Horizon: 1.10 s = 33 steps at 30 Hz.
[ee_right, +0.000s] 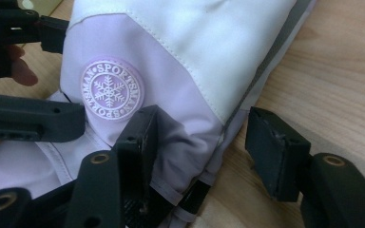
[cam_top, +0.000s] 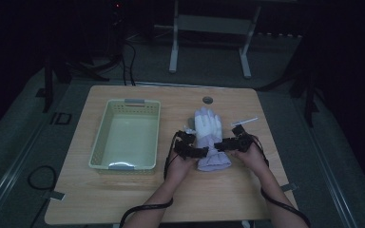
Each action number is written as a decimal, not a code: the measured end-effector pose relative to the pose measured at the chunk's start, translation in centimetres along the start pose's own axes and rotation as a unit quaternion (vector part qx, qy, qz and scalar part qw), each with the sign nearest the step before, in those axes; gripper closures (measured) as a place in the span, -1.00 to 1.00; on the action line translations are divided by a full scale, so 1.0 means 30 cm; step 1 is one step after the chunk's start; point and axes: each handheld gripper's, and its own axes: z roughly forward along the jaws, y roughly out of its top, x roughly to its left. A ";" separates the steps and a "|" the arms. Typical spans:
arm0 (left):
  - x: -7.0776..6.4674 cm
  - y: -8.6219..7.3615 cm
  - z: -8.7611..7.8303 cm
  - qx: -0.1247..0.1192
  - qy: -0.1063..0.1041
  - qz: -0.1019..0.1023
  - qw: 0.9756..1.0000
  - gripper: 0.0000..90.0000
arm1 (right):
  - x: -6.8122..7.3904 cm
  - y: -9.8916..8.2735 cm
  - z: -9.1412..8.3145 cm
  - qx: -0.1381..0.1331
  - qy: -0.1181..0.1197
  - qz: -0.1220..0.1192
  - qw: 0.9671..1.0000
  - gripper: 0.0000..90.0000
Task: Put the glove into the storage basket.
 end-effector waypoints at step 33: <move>-0.003 0.116 -0.098 0.035 -0.092 0.041 0.994 0.63 | 0.115 0.020 -0.096 -0.040 -0.010 -0.019 0.999 0.78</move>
